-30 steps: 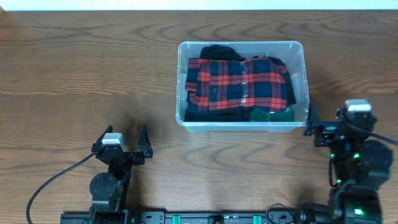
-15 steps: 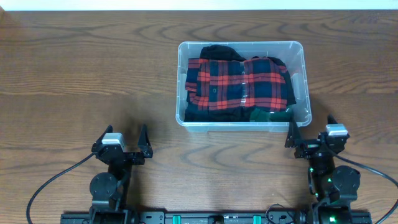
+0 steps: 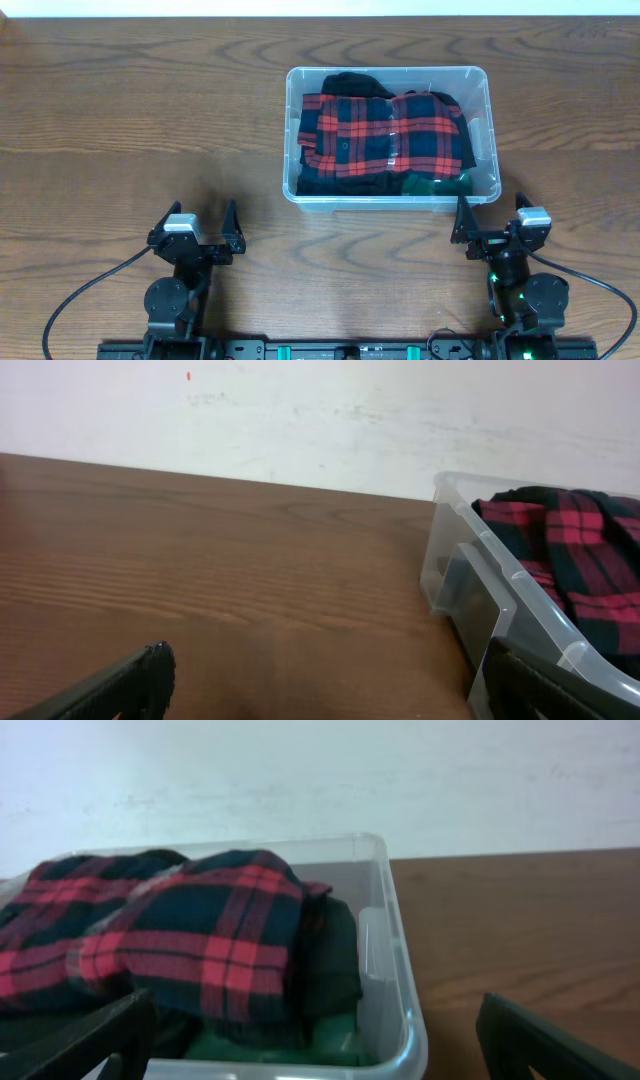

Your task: Pack container

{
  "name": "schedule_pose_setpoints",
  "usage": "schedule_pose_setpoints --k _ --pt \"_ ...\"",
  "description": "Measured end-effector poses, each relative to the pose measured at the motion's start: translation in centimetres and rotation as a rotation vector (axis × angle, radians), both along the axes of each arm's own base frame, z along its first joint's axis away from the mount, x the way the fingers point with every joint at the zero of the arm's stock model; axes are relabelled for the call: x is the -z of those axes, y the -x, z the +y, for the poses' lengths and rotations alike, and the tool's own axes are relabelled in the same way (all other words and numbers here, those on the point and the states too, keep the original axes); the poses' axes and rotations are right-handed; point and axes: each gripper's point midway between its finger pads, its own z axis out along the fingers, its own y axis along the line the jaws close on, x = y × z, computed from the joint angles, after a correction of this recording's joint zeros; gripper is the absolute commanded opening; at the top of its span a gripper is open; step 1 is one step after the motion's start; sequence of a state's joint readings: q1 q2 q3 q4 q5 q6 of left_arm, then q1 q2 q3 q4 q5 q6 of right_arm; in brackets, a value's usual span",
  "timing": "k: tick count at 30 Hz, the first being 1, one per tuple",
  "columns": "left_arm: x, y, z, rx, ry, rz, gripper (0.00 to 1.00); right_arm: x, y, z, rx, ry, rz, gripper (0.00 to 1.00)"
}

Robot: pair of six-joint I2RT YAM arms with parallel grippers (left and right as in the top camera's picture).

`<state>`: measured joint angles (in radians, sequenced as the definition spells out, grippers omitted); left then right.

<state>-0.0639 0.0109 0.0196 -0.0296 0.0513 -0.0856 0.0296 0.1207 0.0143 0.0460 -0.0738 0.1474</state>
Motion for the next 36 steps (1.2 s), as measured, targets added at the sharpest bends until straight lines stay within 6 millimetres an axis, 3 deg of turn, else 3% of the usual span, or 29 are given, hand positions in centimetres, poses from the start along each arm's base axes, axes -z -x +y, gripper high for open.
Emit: schedule_pose_setpoints --k 5,10,36 --pt "0.0 0.0 0.0 0.0 0.0 0.0 0.98 0.2 0.1 0.0 0.0 -0.002 0.0 0.99" --pt "0.0 0.0 0.0 0.0 0.0 0.0 0.98 2.2 0.4 0.0 0.0 0.0 0.083 0.99" --pt "0.2 0.0 0.0 0.0 -0.001 0.01 0.98 2.1 0.4 -0.8 0.023 0.085 0.071 0.99"
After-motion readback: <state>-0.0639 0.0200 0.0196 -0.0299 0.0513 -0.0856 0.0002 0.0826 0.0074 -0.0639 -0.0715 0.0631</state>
